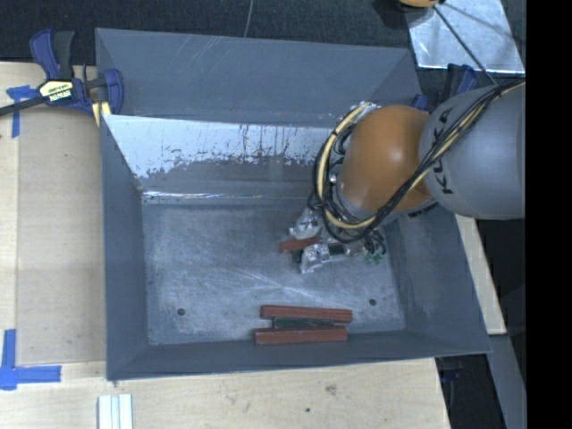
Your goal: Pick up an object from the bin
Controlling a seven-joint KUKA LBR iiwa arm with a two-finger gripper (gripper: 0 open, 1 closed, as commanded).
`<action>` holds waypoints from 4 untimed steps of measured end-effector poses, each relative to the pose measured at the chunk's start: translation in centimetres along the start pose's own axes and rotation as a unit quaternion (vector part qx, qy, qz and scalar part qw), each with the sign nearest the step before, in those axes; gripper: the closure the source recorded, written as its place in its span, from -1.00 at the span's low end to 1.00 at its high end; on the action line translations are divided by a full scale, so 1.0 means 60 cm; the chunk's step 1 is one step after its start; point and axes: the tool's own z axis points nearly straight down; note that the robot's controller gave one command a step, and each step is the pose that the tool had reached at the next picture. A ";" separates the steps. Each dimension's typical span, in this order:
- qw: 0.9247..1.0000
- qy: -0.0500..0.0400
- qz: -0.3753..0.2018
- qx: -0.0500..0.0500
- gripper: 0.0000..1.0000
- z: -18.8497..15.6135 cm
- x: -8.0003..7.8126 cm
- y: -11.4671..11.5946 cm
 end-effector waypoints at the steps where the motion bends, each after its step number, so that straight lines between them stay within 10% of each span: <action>1: 1.000 0.005 0.000 0.000 -1.00 0.006 0.005 0.000; 2: 1.000 -0.001 0.001 0.000 1.00 0.000 0.000 -0.001; 3: 1.000 -0.001 0.001 0.000 1.00 0.000 0.000 -0.001; 4: 1.000 0.011 -0.004 0.000 1.00 -0.189 0.010 -0.003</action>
Offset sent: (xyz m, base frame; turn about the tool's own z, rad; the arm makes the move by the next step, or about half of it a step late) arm 0.0000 0.0000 0.0000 0.0000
